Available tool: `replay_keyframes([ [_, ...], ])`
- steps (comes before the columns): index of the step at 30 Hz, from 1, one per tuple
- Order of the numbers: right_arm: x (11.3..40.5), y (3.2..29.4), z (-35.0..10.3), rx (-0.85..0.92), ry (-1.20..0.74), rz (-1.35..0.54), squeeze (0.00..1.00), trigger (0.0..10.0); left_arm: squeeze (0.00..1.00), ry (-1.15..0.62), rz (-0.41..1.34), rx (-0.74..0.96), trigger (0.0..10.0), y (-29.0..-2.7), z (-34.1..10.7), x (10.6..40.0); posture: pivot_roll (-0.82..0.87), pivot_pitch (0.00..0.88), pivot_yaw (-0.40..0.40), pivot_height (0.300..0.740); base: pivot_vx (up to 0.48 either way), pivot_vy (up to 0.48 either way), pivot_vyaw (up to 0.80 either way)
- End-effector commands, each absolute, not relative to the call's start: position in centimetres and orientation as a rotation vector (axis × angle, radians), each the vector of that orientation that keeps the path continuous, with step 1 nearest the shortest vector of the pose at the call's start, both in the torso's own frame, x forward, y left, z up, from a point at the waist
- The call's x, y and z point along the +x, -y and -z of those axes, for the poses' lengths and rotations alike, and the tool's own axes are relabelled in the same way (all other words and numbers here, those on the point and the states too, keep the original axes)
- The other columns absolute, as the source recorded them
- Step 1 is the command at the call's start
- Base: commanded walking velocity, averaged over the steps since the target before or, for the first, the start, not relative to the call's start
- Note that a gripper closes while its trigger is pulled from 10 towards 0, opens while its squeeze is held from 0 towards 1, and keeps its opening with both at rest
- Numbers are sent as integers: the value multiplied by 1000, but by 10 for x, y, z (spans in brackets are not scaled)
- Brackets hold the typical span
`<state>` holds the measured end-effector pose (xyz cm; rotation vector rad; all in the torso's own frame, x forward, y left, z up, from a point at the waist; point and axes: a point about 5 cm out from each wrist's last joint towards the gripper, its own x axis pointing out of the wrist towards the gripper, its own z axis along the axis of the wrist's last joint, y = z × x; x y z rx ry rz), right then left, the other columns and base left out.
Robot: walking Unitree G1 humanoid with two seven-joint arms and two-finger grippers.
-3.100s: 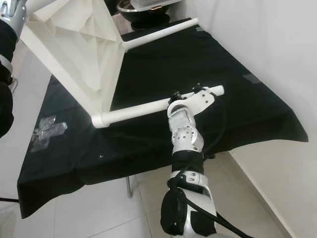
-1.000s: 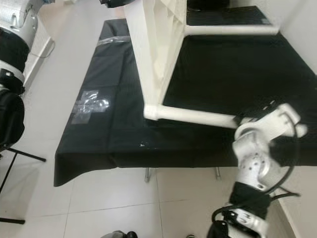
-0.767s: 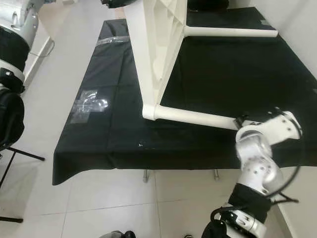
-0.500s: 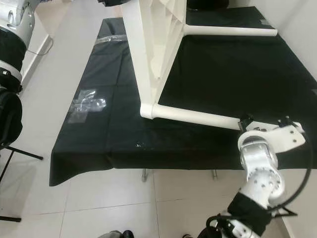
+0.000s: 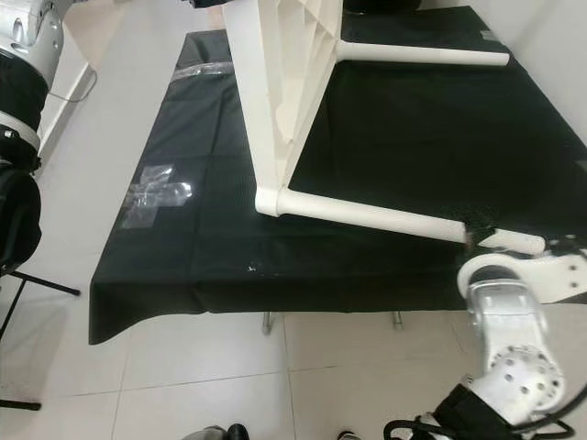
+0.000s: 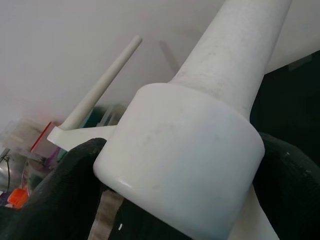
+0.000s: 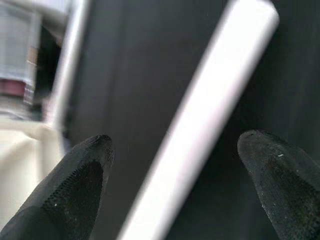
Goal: Building children table
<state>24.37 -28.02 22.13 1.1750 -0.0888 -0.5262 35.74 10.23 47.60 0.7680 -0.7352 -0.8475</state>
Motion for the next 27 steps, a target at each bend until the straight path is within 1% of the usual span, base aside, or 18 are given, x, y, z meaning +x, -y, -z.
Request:
replay_keyframes([
  [1, 237, 281, -226, 1205, 125, 520, 0, 10000, 0, 684, 842, 779, 10000, -108, -468, 363, -18, 210, 80, 740, 0, 0, 0],
  [2, 236, 281, -228, 1209, 132, 516, 0, 10000, 0, 684, 842, 779, 10000, -108, -468, 363, -18, 210, 80, 740, 0, 0, 0],
  [4, 234, 276, -252, 1174, 219, 415, 0, 10000, 0, 684, 845, 774, 10000, -107, -467, 363, -32, 204, 91, 740, 0, 0, 0],
  [6, 236, 268, -265, 1050, 224, 326, 0, 10000, 0, 693, 853, 762, 10000, -105, -467, 362, -37, 197, 93, 740, 0, 0, 0],
  [7, 236, 268, -265, 1050, 224, 326, 0, 10000, 0, 693, 853, 762, 10000, -105, -467, 362, -37, 197, 93, 740, 0, 0, 0],
  [8, 241, 257, -266, 946, 192, 263, 0, 10000, 0, 716, 889, 705, 10000, -103, -474, 358, -36, 195, 93, 740, 0, 0, 0],
  [9, 241, 257, -266, 946, 192, 263, 0, 10000, 0, 716, 889, 705, 10000, -103, -474, 358, -36, 195, 93, 740, 0, 0, 0],
  [12, 248, 243, -264, 817, 136, 213, 0, 10000, 0, 768, 957, 606, 10000, -99, -489, 349, -36, 185, 91, 740, 0, 0, 0],
  [14, 251, 240, -263, 801, 127, 192, 0, 10000, 0, 782, 980, 581, 10000, -98, -494, 345, -37, 177, 91, 740, 0, 0, 0],
  [17, 259, 231, -260, 687, 79, 147, 0, 10000, 0, 805, 1082, 551, 10000, -97, -502, 334, -35, 166, 88, 740, 0, 0, 0],
  [19, 261, 229, -259, 660, 68, 138, 0, 10000, 0, 808, 1103, 550, 10000, -96, -503, 332, -35, 166, 88, 740, 0, 0, 0],
  [21, 268, 223, -259, 536, 64, 103, 0, 10000, 0, 812, 1133, 542, 10000, -99, -504, 327, -36, 161, 84, 740, 0, 0, 0],
  [23, 273, 217, -260, 412, 66, 78, 0, 10000, 0, 814, 1127, 530, 10000, -104, -505, 324, -34, 153, 79, 740, 0, 0, 0],
  [24, 277, 210, -261, 363, 75, 58, 0, 10000, 0, 824, 1090, 523, 10000, -111, -505, 323, -35, 148, 75, 740, 0, 0, 0],
  [27, 282, 198, -262, 293, 94, 13, 0, 10000, 0, 858, 1002, 516, 10000, -125, -507, 320, -33, 145, 66, 740, 0, 0, 0],
])
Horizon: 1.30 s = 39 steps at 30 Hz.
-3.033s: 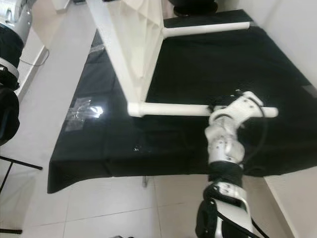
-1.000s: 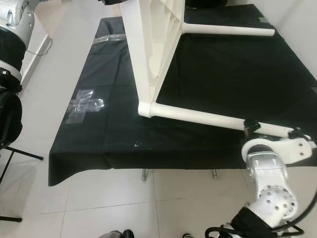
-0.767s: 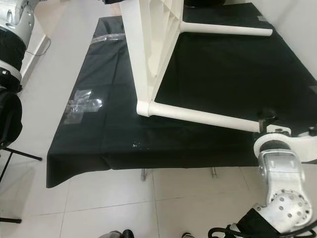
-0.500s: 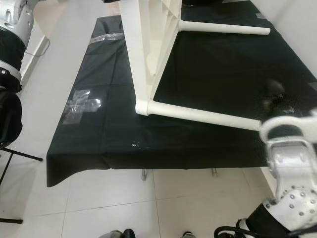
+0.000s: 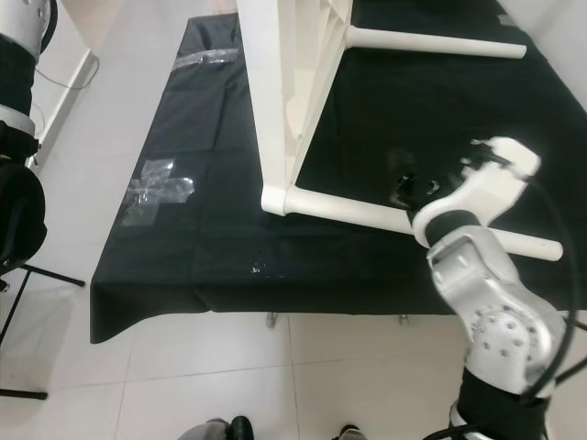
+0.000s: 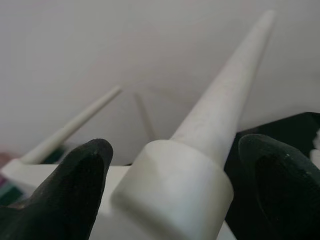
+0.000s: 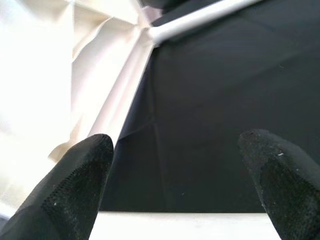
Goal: Building children table
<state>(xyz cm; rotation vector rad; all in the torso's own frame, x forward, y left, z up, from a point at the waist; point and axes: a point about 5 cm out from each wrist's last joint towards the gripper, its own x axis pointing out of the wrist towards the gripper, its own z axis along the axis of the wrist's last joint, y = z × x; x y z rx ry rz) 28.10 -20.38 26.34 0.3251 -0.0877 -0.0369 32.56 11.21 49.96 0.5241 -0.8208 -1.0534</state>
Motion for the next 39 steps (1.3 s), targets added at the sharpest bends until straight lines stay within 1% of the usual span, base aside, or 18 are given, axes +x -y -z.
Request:
replay_keyframes([
  [1, 283, 196, -262, 286, 96, 6, 0, 10000, 0, 871, 980, 516, 10000, -129, -508, 318, -30, 143, 59, 740, 0, 0, 0],
  [3, 284, 195, -262, 279, 98, 1, 0, 10000, 0, 881, 963, 516, 10000, -132, -509, 316, -30, 143, 59, 740, 0, 0, 0],
  [5, 286, 189, -263, 225, 117, -28, 0, 10000, 0, 936, 865, 495, 10000, -145, -517, 308, -22, 137, 53, 740, 0, 0, 0],
  [8, 287, 178, -268, 18, 173, -91, 0, 10000, 0, 978, 688, 454, 10000, -167, -519, 299, -14, 132, 45, 740, 0, 0, 0],
  [10, 287, 173, -271, -63, 206, -130, 0, 10000, 0, 978, 635, 432, 10000, -173, -516, 298, -12, 129, 39, 740, 0, 0, 0],
  [16, 288, 160, -268, -211, 238, -238, 0, 10000, 0, 846, 443, 344, 10000, -201, -457, 297, -4, 117, 23, 740, 0, 0, 0],
  [17, 289, 159, -266, -226, 235, -247, 0, 10000, 0, 815, 408, 335, 10000, -205, -444, 296, -2, 116, 21, 740, 0, 0, 0],
  [18, 289, 156, -262, -236, 234, -273, 0, 10000, 0, 720, 319, 283, 10000, -216, -406, 296, 7, 112, 17, 740, 0, 0, 0],
  [20, 289, 155, -262, -235, 236, -280, 0, 10000, 0, 694, 296, 277, 10000, -218, -396, 295, 7, 112, 17, 740, 0, 0, 0],
  [21, 291, 151, -258, -216, 234, -307, 0, 10000, 0, 630, 242, 249, 10000, -220, -369, 290, 20, 107, 10, 740, 0, 0, 0],
  [24, 292, 144, -252, -230, 229, -336, 0, 10000, 0, 534, 183, 204, 10000, -221, -331, 284, 26, 104, 8, 740, 0, 0, 0],
  [28, 293, 141, -247, -233, 219, -352, 0, 10000, 0, 475, 183, 169, 10000, -217, -309, 279, 32, 102, 4, 740, 0, 0, 0],
  [29, 296, 138, -233, -260, 178, -348, 0, 10000, 0, 338, 186, 125, 10000, -205, -262, 271, 36, 96, -2, 740, 0, 0, 0],
  [30, 298, 140, -224, -269, 145, -329, 0, 10000, 0, 273, 185, 97, 10000, -200, -239, 268, 33, 94, -3, 740, 0, 0, 0],
  [31, 298, 140, -224, -269, 145, -329, 0, 10000, 0, 273, 185, 97, 10000, -200, -239, 268, 33, 94, -3, 740, 0, 0, 0],
  [33, 304, 150, -208, -302, 73, -244, 0, 10000, 0, 170, 182, 77, 10000, -190, -203, 264, 30, 92, -7, 740, 0, 0, 0],
  [37, 306, 160, -196, -335, 28, -179, 0, 10000, 0, 103, 188, 80, 10000, -184, -183, 260, 23, 90, -5, 740, 0, 0, 0],
  [39, 305, 177, -179, -352, -30, -109, 0, 10000, 0, 39, 189, 54, 10000, -182, -172, 253, 13, 94, -7, 740, 0, 0, 0],
])
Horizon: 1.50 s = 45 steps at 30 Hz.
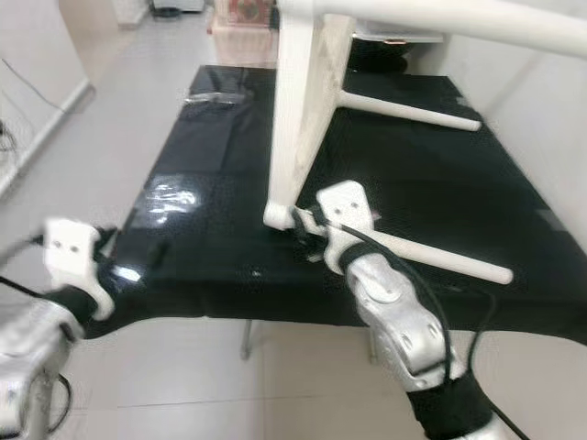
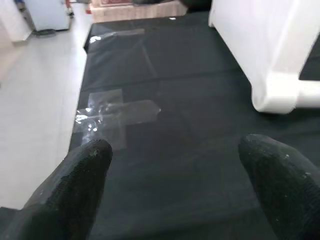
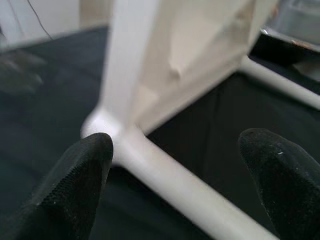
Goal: Building children table
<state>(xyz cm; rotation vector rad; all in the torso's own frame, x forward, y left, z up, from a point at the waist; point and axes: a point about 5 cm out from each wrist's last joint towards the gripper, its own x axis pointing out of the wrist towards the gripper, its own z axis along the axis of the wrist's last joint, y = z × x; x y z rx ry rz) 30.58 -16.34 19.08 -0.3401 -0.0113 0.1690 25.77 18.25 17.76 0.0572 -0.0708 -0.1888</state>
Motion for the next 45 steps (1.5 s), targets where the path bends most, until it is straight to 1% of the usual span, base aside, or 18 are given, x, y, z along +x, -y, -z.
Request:
replay_keyframes([
  [1, 305, 177, -179, -352, -30, -109, 0, 10000, 0, 39, 189, 54, 10000, -182, -172, 253, 13, 94, -7, 740, 0, 0, 0],
  [2, 303, 186, -170, -300, -66, -59, 0, 10000, 0, 23, 183, 47, 10000, -184, -170, 253, 10, 94, -4, 740, 0, 0, 0],
  [5, 303, 191, -165, -265, -83, -25, 0, 10000, 0, 21, 174, 46, 10000, -186, -170, 253, 7, 94, -3, 740, 0, 0, 0],
  [6, 303, 195, -158, -174, -113, 16, 0, 10000, 0, 26, 170, 61, 10000, -185, -171, 253, 7, 93, 0, 740, 0, 0, 0],
  [8, 304, 195, -155, -149, -124, 26, 0, 10000, 0, 35, 174, 65, 10000, -184, -171, 253, 5, 92, 2, 740, 0, 0, 0],
  [12, 310, 190, -149, -88, -123, 26, 0, 10000, 0, 75, 208, 113, 10000, -174, -171, 255, 8, 84, 2, 740, 0, 0, -800],
  [16, 315, 183, -148, -82, -122, 6, 0, 10000, 0, 95, 216, 119, 10000, -170, -174, 257, 13, 77, 1, 740, 0, 0, 0],
  [19, 317, 179, -147, -53, -118, -1, 0, 10000, 0, 97, 217, 121, 10000, -169, -176, 258, 16, 72, 3, 740, 105, 0, -800],
  [21, 318, 177, -147, -72, -100, 4, 0, 10000, 0, 103, 228, 124, 10000, -166, -178, 259, 16, 71, 6, 740, 315, 0, 0],
  [24, 318, 170, -147, -25, -102, -21, 0, 10000, 0, 114, 239, 127, 10000, -165, -180, 260, 18, 66, 12, 740, 320, 0, -533],
  [27, 319, 169, -148, -44, -89, -16, 0, 10000, 0, 124, 241, 131, 10000, -164, -181, 261, 18, 66, 14, 740, 361, 0, 0],
  [31, 318, 167, -152, -22, -43, -56, 0, 10000, 0, 133, 241, 134, 10000, -164, -183, 261, 18, 69, 19, 740, 363, 0, 0],
  [33, 318, 167, -151, -100, -52, -74, 0, 10000, 0, 136, 242, 135, 10000, -164, -183, 261, 18, 70, 19, 740, 379, 0, 800],
  [35, 318, 165, -156, -48, -8, -90, 0, 10000, 0, 137, 243, 136, 10000, -164, -183, 260, 20, 72, 21, 740, 386, 0, 800],
  [37, 320, 164, -155, -55, -26, -74, 0, 10000, 0, 137, 243, 137, 10000, -164, -183, 260, 19, 72, 22, 740, 390, 0, 0],
  [40, 320, 166, -157, -84, -14, -77, 0, 10000, 0, 137, 243, 138, 10000, -164, -183, 260, 19, 72, 21, 740, 394, 0, 800],
  [43, 322, 170, -157, -10, -18, -45, 0, 10000, 0, 142, 240, 135, 10000, -164, -184, 261, 18, 74, 20, 740, 390, 0, 300],
  [45, 323, 172, -155, -4, -30, -27, 0, 10000, 0, 143, 239, 135, 10000, -164, -184, 261, 18, 74, 20, 740, 390, 0, 0],
])
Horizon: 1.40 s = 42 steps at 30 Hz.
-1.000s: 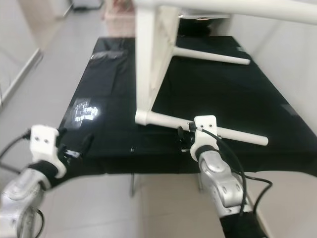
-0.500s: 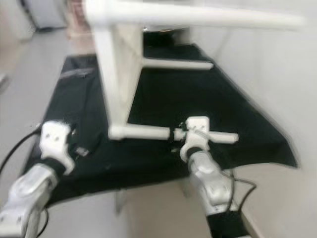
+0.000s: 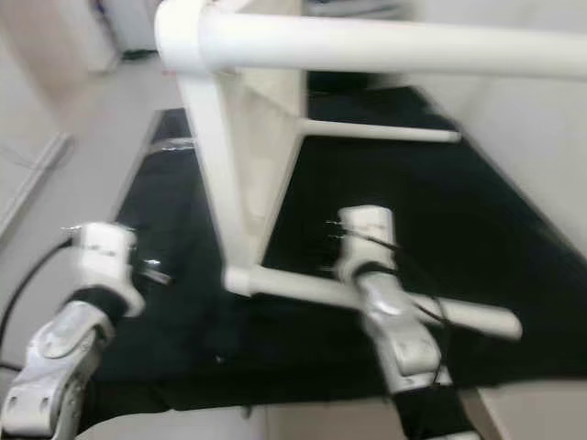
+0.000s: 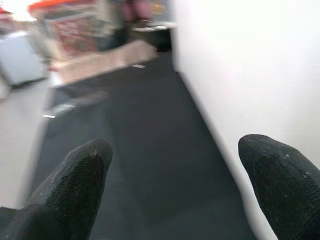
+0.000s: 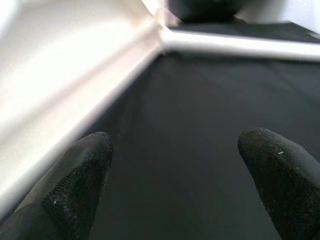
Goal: Building children table
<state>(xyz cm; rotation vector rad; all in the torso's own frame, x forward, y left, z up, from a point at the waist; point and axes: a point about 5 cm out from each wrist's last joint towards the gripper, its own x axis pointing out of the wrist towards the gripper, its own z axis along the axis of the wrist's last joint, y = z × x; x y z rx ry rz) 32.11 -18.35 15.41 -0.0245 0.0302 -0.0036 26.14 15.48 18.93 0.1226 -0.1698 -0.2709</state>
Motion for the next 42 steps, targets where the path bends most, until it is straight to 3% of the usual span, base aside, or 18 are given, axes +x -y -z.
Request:
replay_keyframes([
  [1, 323, 173, -155, -8, -36, -19, 0, 10000, 0, 143, 240, 134, 10000, -164, -184, 261, 19, 74, 19, 740, 390, 0, 0],
  [12, 336, 176, -162, -64, -18, 33, 0, 10000, 0, 138, 207, 97, 10000, -163, -185, 261, 27, 97, 12, 740, 98, 0, 0],
  [23, 364, 186, -188, -116, 32, 148, 0, 10000, 0, 166, 303, 62, 10000, -156, -195, 264, 43, 149, -8, 740, 0, 0, 0],
  [30, 388, 189, -215, -84, 83, 255, 0, 10000, 0, 259, 391, 15, 10000, -155, -226, 285, 54, 196, -24, 740, 0, 0, 0],
  [42, 402, 162, -235, -26, 145, 203, 0, 10000, 0, 362, 477, -7, 10000, -149, -263, 325, 26, 244, -18, 740, 0, 0, 0],
])
